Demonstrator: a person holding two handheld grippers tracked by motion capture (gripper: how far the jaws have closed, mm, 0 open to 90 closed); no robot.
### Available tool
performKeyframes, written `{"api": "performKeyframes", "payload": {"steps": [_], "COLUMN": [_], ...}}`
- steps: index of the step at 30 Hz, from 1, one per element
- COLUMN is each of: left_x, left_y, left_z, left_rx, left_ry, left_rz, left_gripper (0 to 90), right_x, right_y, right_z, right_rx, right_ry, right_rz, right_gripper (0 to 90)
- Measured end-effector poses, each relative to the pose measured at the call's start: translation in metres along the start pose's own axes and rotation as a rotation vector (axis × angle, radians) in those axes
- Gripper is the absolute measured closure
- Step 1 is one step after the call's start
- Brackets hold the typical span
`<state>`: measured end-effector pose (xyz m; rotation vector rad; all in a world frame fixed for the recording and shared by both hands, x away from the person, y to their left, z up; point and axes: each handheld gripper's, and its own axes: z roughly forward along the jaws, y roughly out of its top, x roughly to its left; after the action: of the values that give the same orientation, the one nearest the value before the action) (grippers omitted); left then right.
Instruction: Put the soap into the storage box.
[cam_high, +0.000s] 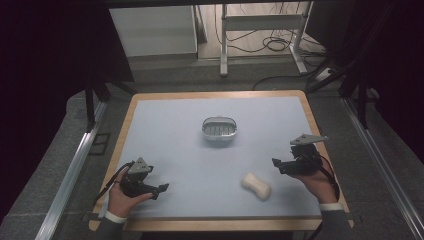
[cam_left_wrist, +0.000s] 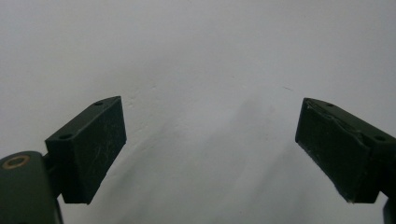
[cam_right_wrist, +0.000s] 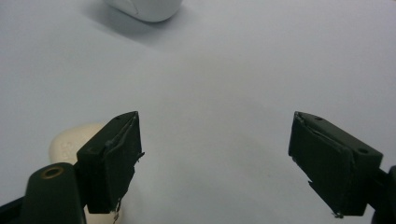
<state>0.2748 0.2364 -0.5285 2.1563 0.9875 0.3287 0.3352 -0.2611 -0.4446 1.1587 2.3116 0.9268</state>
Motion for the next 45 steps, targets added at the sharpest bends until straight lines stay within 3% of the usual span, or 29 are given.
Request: {"api": "performKeyframes", "payload": {"steps": [9,20,25,30,38,45], "left_x": [-0.001,0.000,0.000,0.000,0.000,0.000], "left_y": [0.001,0.000,0.000,0.000,0.000,0.000], "left_z": [0.000,-0.001,-0.001,0.000,0.000,-0.001], "left_rx": [-0.010,-0.007,-0.004,0.000,0.003,-0.004], "left_ry": [-0.016,-0.003,0.004,0.006,0.006,-0.002], "left_rz": [-0.003,0.003,0.006,0.009,0.011,0.010], "left_gripper": [9.2,9.1,9.1,9.1,9.1,9.1], "right_x": [0.020,0.038,0.050,0.058,0.067,0.078], "right_y": [0.008,0.012,0.009,0.007,0.003,0.000], "right_z": [0.003,0.012,0.021,0.027,0.034,0.044], "right_rx": [0.051,0.104,0.158,0.215,0.248,0.310], "right_ry": [0.057,0.086,0.112,0.127,0.152,0.172], "right_rz": [-0.067,-0.119,-0.155,-0.176,-0.191,-0.217], "right_gripper": [21.4,21.1,22.4,25.3,26.0,29.6]}}
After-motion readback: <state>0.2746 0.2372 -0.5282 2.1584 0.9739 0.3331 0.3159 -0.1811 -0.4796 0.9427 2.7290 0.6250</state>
